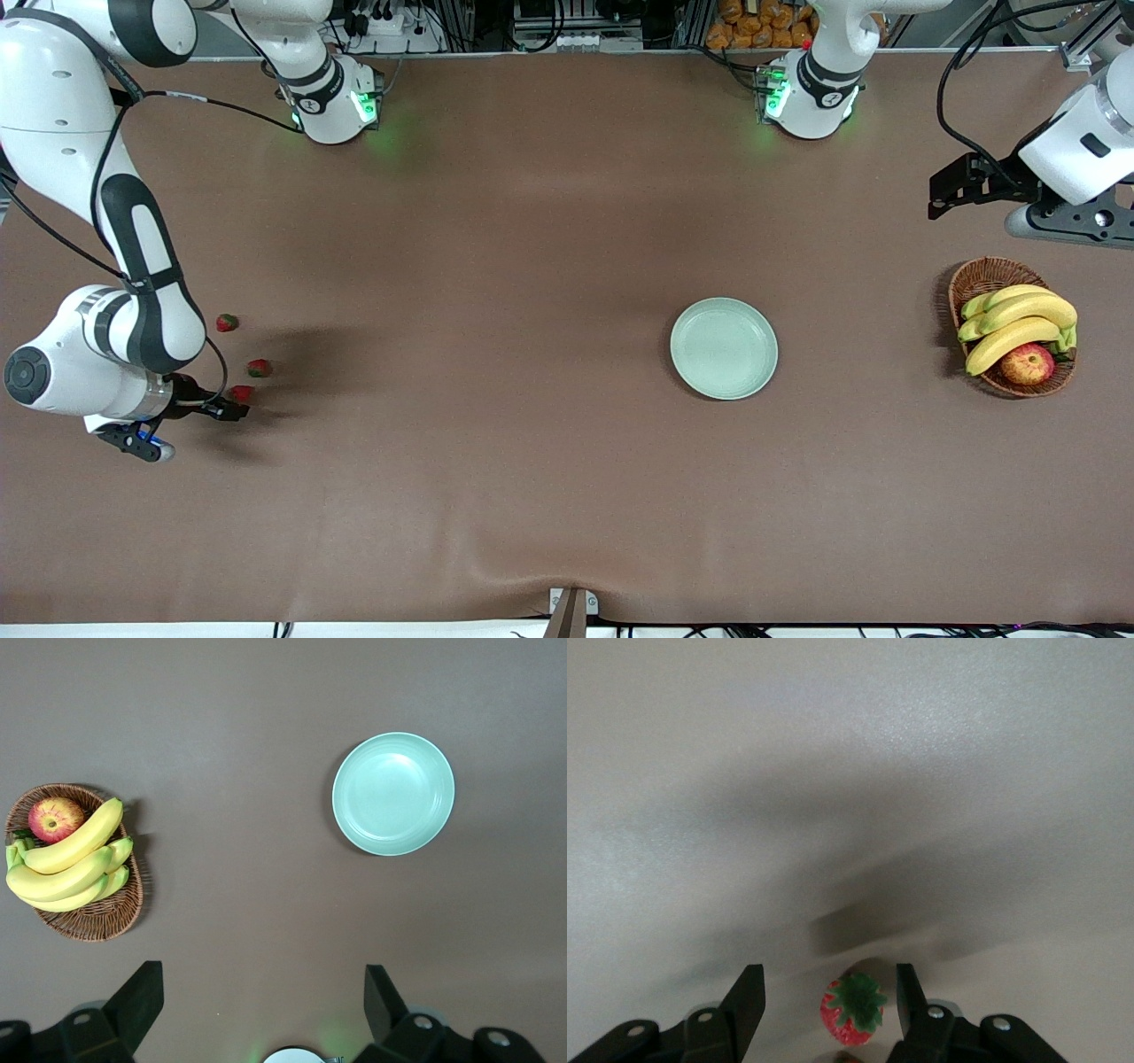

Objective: Collect all strawberries into plate
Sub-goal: 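Lower the right gripper and close it on one strawberry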

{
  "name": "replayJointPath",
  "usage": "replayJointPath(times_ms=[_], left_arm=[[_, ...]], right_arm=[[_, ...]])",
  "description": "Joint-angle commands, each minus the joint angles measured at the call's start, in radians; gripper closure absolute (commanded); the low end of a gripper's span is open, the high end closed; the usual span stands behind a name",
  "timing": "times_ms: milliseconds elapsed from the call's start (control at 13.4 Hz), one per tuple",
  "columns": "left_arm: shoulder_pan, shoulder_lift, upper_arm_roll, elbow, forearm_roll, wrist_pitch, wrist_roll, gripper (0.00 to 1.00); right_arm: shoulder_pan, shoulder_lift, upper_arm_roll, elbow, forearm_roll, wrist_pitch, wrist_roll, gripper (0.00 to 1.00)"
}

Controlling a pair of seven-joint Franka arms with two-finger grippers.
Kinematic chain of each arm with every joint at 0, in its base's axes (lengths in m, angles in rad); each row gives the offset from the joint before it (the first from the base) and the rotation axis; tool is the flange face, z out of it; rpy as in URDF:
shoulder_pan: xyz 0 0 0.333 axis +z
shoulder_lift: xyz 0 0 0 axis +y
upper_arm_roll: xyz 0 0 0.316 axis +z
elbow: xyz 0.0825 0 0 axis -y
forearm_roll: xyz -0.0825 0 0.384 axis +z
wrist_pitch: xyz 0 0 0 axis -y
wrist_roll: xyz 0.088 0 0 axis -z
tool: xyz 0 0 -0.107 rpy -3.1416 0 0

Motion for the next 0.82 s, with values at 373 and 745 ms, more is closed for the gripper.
replayJointPath(times_ms=[373,745], left_arm=[[0.006,0.008,-0.002,0.017,-0.014,-0.022,-0.009,0.0],[0.002,0.008,-0.002,0.02,-0.016,-0.02,-0.023,0.0]], right_arm=[[-0.008,0.011,0.009,-0.012,-0.018,-0.008,0.025,0.45],[-0.008,0.015,0.009,-0.03,-0.018,-0.011,0.025,0.75]])
